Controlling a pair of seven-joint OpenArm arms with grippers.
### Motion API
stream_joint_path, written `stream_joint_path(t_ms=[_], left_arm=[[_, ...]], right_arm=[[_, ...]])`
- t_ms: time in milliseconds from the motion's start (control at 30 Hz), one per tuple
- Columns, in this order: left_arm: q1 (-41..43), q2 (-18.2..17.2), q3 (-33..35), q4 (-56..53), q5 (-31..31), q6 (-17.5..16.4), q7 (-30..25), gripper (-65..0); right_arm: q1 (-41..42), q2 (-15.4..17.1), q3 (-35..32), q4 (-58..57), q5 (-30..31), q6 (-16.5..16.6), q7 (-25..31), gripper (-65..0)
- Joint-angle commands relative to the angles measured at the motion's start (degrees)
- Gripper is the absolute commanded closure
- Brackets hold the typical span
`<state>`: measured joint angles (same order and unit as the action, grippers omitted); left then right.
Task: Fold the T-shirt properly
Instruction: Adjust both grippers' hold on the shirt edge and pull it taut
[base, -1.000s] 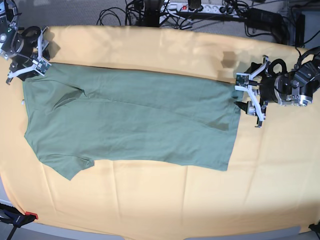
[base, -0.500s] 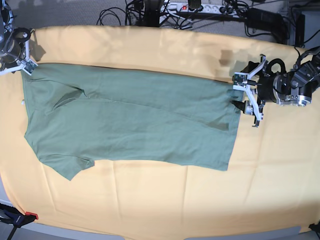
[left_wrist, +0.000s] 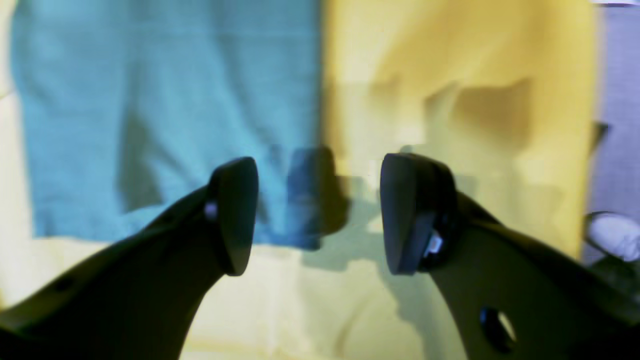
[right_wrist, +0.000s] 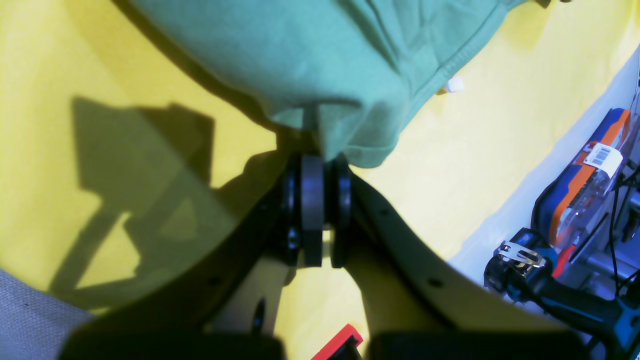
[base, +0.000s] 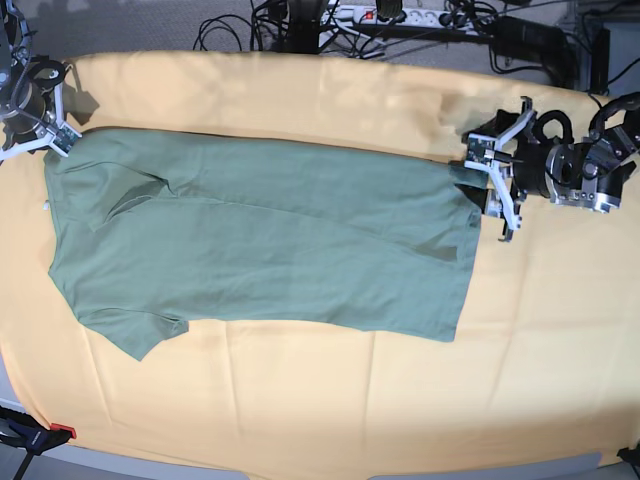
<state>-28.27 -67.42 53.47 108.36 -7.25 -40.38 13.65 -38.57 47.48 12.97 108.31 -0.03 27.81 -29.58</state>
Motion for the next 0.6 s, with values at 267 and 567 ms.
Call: stream_joint_path(t_ms=[267, 567], left_arm=[[-0.9, -0.8, -0.8, -0.3, 5.7, 0.4, -0.7, -39.0], [-1.0, 4.0, -0.8, -7.3, 5.8, 0.4, -0.7, -39.0]], right_arm=[[0.2, 1.2, 0.6, 0.8, 0.0, -2.8, 0.4, 0.0], [0.1, 1.1, 0.6, 0.8, 0.0, -2.8, -0.2, 0.0]])
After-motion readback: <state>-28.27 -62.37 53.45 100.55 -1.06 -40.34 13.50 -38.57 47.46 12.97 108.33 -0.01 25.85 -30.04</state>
